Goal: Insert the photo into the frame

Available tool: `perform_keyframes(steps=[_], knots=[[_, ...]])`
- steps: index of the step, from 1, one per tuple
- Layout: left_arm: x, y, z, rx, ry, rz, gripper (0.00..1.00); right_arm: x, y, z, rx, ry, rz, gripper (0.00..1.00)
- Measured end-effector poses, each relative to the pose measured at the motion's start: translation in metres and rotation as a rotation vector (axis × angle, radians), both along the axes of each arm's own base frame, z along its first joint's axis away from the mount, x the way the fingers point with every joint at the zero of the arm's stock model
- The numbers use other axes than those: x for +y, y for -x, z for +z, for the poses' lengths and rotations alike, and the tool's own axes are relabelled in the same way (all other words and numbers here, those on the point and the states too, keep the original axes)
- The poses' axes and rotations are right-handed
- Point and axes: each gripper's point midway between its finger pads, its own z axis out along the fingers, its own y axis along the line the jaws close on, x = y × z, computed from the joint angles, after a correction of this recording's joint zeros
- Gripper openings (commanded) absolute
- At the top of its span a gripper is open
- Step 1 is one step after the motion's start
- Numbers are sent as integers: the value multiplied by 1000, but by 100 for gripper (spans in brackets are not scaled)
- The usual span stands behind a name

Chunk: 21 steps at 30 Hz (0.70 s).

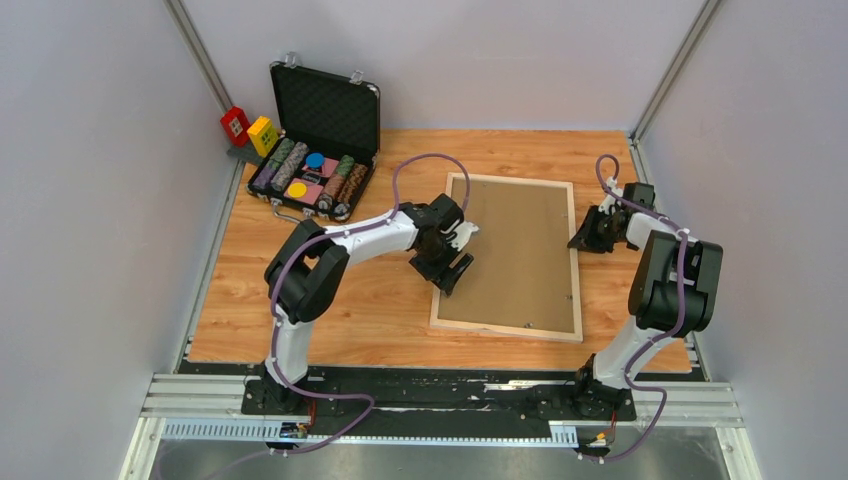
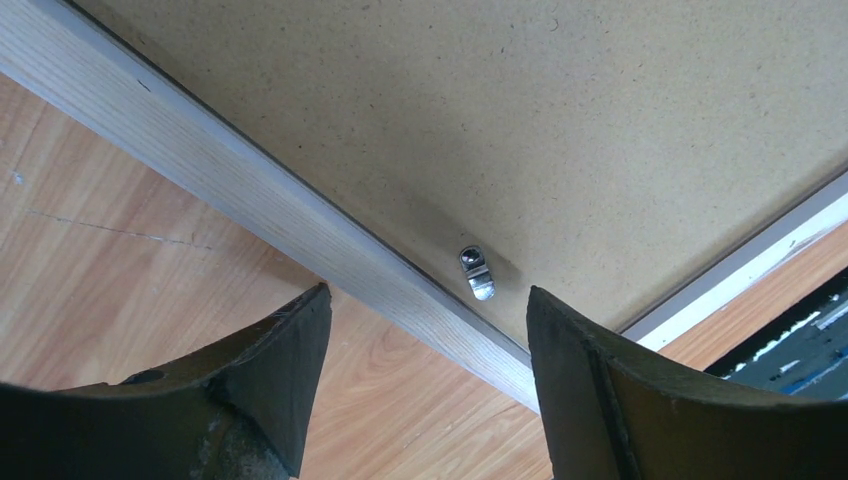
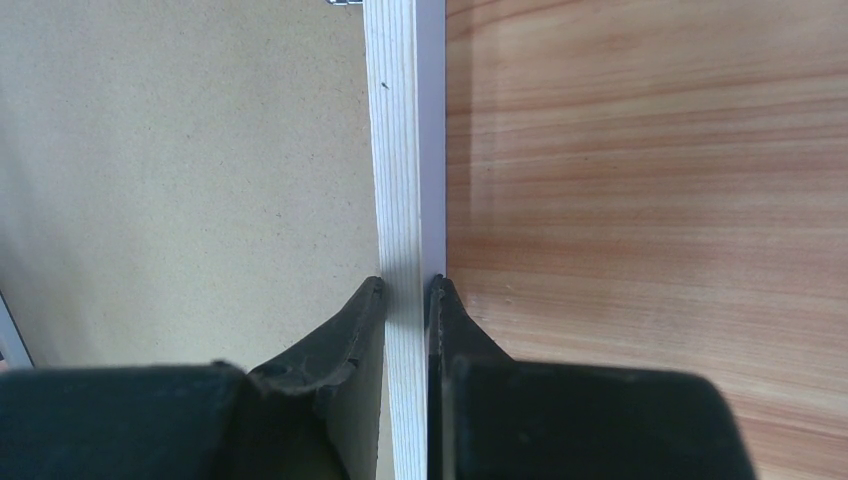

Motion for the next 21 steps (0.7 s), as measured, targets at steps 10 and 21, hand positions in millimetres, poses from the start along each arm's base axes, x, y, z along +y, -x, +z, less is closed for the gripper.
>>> perform_keyframes(steps=[10, 21], knots=[[1, 0, -3, -43, -44, -7, 67, 0, 0, 0, -4, -6, 3, 0], [0, 0, -4, -48, -47, -5, 53, 0, 0, 0, -4, -15, 3, 0]])
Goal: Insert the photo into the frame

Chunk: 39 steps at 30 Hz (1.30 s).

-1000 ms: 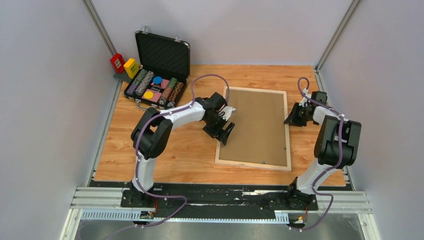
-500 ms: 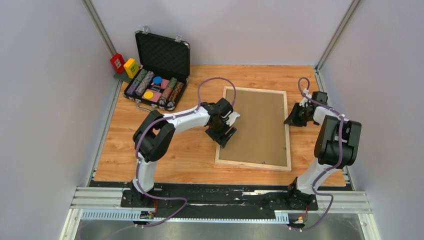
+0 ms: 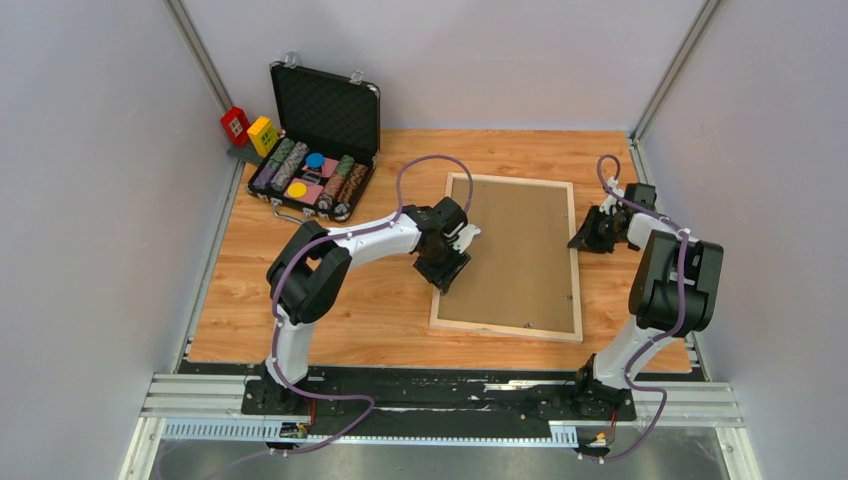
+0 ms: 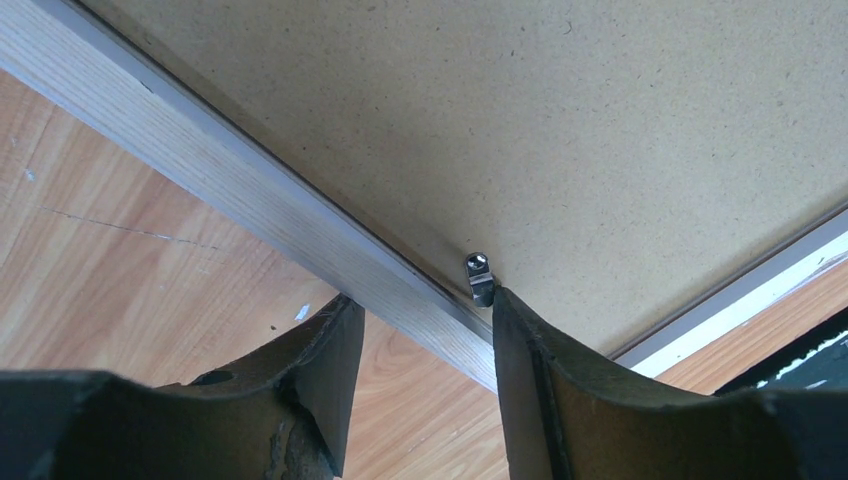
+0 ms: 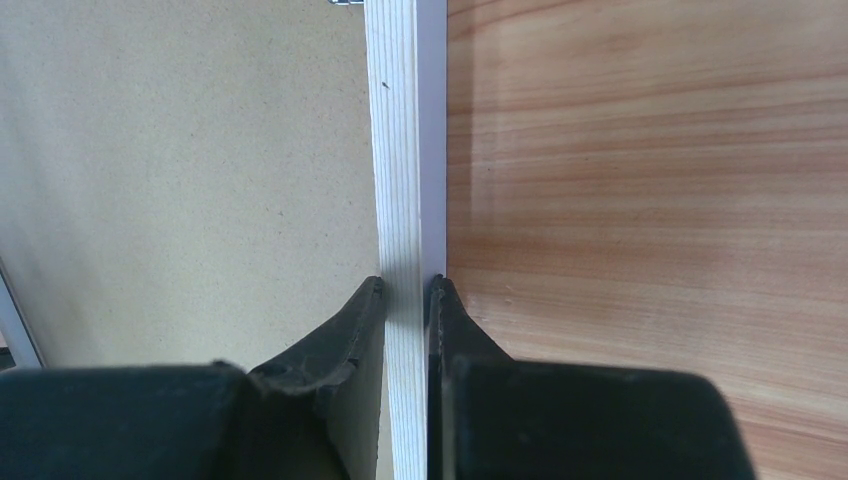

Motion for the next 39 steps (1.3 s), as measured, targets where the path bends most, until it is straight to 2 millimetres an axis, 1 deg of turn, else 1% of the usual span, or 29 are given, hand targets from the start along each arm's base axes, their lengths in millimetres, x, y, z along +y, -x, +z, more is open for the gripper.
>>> perform_keyframes(steps=[9, 12, 14, 15, 16, 17, 19, 21, 24, 29, 34, 39], knots=[[2, -1, 1, 4, -6, 22, 38, 0, 0, 0, -1, -4, 0, 0], [2, -1, 1, 4, -7, 27, 38, 0, 0, 0, -1, -5, 1, 0], [2, -2, 1, 4, -8, 30, 45, 0, 0, 0, -1, -7, 1, 0], [2, -2, 1, 4, -8, 31, 53, 0, 0, 0, -1, -7, 1, 0], [2, -2, 1, 4, -8, 33, 57, 0, 0, 0, -1, -7, 1, 0], [2, -2, 1, 3, -8, 30, 63, 0, 0, 0, -1, -8, 1, 0], [2, -2, 1, -3, -8, 19, 70, 0, 0, 0, -1, -9, 1, 0], [1, -2, 1, -7, -9, 9, 73, 0, 0, 0, -1, -9, 1, 0], [0, -1, 1, -7, -7, 3, 74, 0, 0, 0, -1, -9, 1, 0], [-1, -3, 4, -18, -6, -4, 70, 0, 0, 0, -1, -9, 1, 0], [-1, -8, 4, -36, -12, -11, 62, 0, 0, 0, -1, -9, 1, 0], [-2, -9, 2, -38, -16, -17, 58, 0, 0, 0, -1, -9, 1, 0]])
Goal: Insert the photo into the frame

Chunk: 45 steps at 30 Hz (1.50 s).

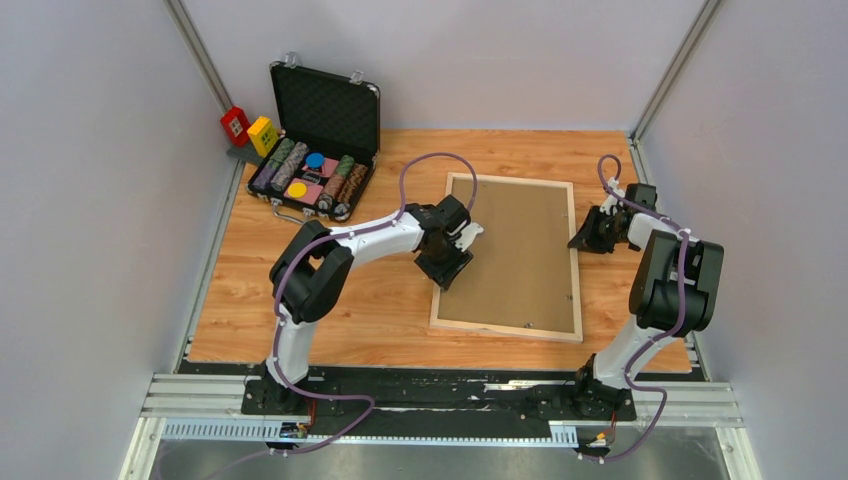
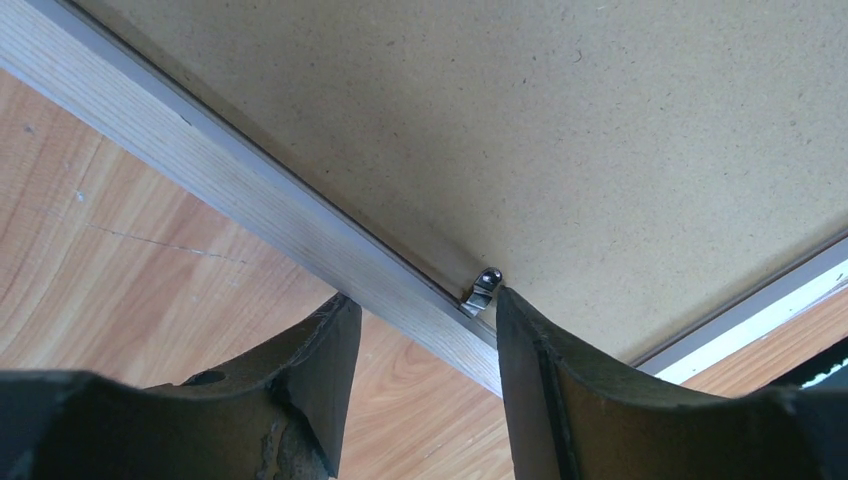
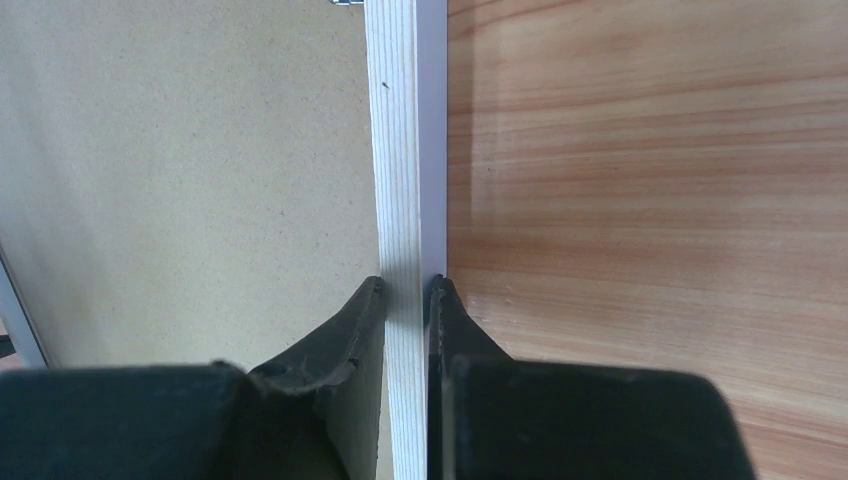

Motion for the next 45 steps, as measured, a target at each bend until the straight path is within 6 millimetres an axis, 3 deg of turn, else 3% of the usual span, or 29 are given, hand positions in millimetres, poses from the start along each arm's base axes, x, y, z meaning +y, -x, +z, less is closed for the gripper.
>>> perform_keyframes(steps=[6, 11, 19, 30, 36, 45], knots=[[1, -1, 0, -3, -8, 0, 50, 0, 0, 0, -1, -1, 0, 0], [2, -2, 1, -4, -10, 3, 50, 0, 0, 0, -1, -1, 0, 0], [0, -4, 1, -11, -10, -7, 77, 0, 0, 0, -1, -4, 0, 0], [-6, -9, 12, -19, 13, -12, 84, 0, 0, 0, -2, -5, 1, 0], [-12, -35, 36, -40, 86, 40, 84, 0, 0, 1, -4, -6, 6, 0], [7, -124, 88, -155, 225, 286, 86, 1, 0, 1, -14, -2, 31, 0]])
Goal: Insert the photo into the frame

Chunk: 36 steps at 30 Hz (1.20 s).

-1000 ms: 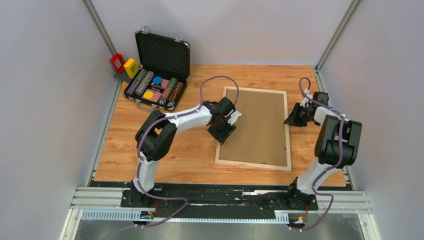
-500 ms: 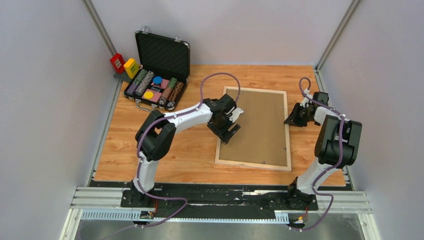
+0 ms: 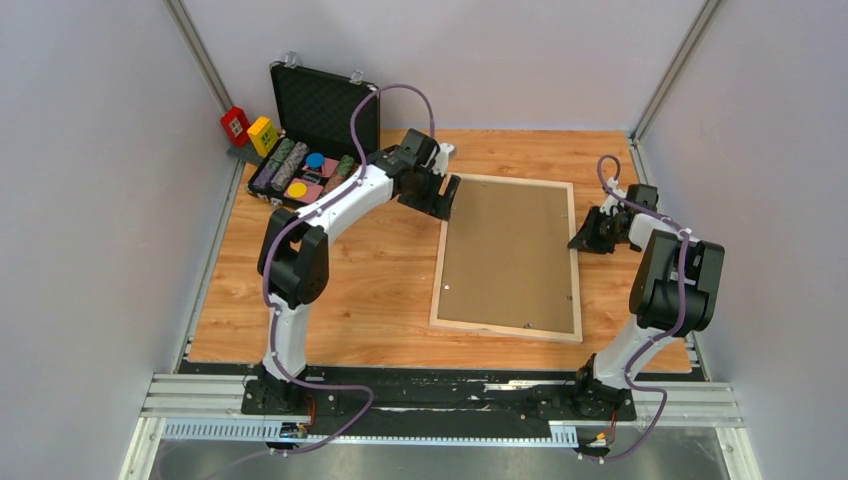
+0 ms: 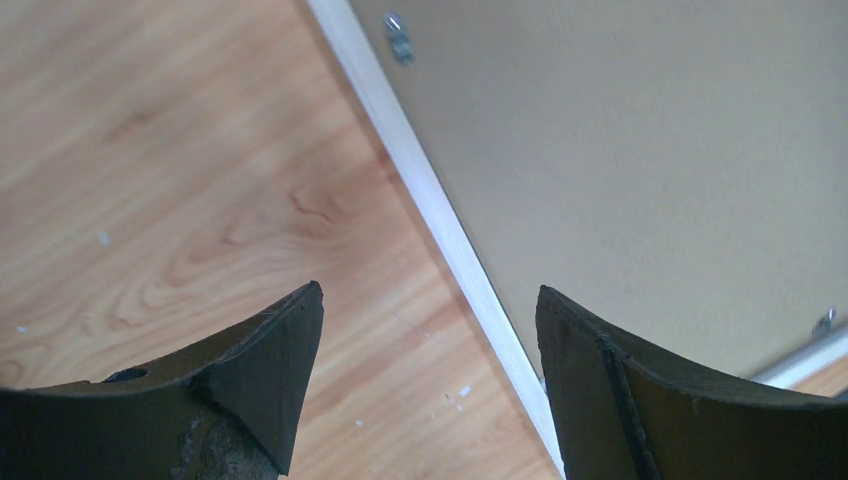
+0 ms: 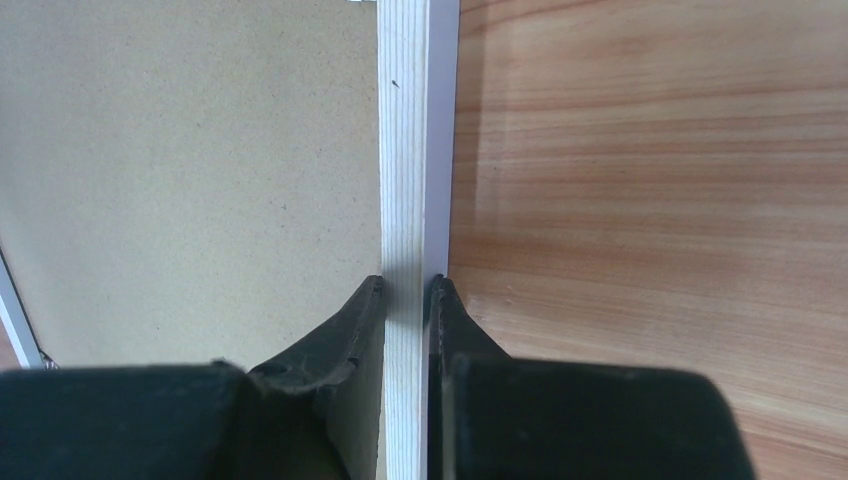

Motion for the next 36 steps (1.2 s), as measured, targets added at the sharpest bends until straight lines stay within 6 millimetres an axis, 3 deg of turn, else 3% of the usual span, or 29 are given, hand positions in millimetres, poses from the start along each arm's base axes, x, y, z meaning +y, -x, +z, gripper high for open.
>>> perform_keyframes(steps=[7, 14, 17, 22, 36], knots=[[6, -54, 1, -25, 55, 131, 87, 4, 3, -1, 0, 6, 44, 0], [-11, -84, -30, 22, 88, 163, 88, 13, 20, -1, 9, 29, 103, 0], [-18, -90, -46, 47, 88, 157, 88, 17, 32, -1, 27, 30, 121, 0], [-22, -88, -63, 84, 86, 145, 89, 18, 35, -1, 34, 32, 134, 0], [-26, -73, -75, 145, 106, 86, 85, 18, 35, -1, 27, 39, 152, 0]])
